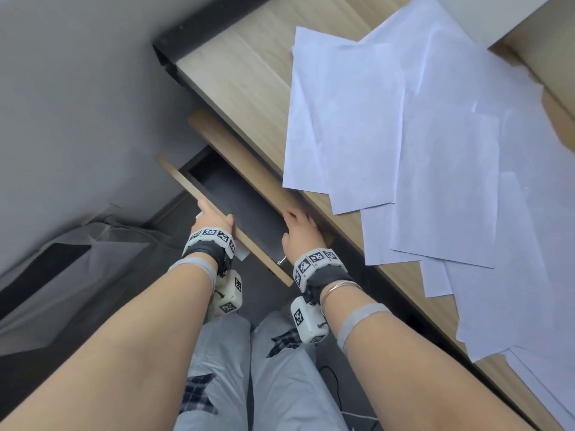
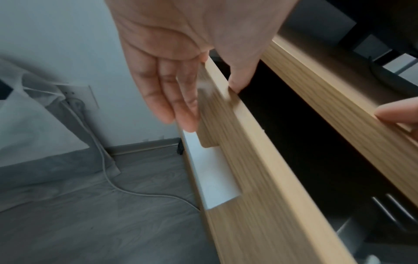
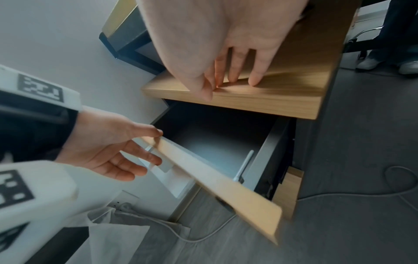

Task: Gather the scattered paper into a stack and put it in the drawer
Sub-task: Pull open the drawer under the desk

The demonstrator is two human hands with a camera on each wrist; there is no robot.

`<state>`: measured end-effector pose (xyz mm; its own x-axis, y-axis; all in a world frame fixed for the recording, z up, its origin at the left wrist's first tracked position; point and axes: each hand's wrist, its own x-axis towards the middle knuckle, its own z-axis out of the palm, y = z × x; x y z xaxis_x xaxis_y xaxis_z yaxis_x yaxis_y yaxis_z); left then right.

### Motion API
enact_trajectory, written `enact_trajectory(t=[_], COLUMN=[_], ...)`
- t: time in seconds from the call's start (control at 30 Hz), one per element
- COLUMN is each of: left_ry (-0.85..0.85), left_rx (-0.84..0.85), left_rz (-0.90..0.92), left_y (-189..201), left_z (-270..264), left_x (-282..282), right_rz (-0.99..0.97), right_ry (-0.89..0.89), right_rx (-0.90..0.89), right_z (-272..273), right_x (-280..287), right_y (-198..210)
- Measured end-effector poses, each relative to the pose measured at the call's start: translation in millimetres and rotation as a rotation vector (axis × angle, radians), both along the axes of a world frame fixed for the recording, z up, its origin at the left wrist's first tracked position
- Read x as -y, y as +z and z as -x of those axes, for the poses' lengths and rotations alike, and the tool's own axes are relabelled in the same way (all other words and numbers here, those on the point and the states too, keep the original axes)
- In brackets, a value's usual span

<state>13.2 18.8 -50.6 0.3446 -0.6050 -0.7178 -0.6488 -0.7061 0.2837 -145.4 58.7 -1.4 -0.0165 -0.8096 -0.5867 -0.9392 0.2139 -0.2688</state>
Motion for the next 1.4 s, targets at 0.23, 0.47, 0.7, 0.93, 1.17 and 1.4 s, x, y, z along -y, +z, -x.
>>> enact_trajectory(t=[0.23, 0.47, 0.7, 0.93, 1.17, 1.4], left_ry=[0.067, 0.09, 0.069, 0.087, 0.111, 0.095], left_rx=[0.02, 0.061, 0.09, 0.107, 0.121, 0.137], left_rz=[-0.028, -0.092, -0.135, -0.165, -0.18, -0.196], left_y=[4.6, 9.9, 7.9, 8.5, 4.7, 3.3], left_z=[-26.4, -62.8, -94.9, -119.8, -141.5, -145.7], left_x=[-23.7, -50.4, -76.3, -100.1, -118.7, -123.0], right_rz=[0.019, -0.01, -0.002, 0.008, 0.005, -0.012], right_ry=[-0.003, -0.011, -0.055, -0.072, -0.101, -0.111], right_rx=[-0.03, -0.078, -0.108, -0.124, -0.136, -0.138], right_z=[-3.8, -12.1, -19.9, -27.6, -34.3, -35.1], right_x=[-2.8, -3.4, -5.2, -9.2, -10.6, -11.8], right_y=[0.7, -0.4, -3.1, -2.1, -1.9, -1.4])
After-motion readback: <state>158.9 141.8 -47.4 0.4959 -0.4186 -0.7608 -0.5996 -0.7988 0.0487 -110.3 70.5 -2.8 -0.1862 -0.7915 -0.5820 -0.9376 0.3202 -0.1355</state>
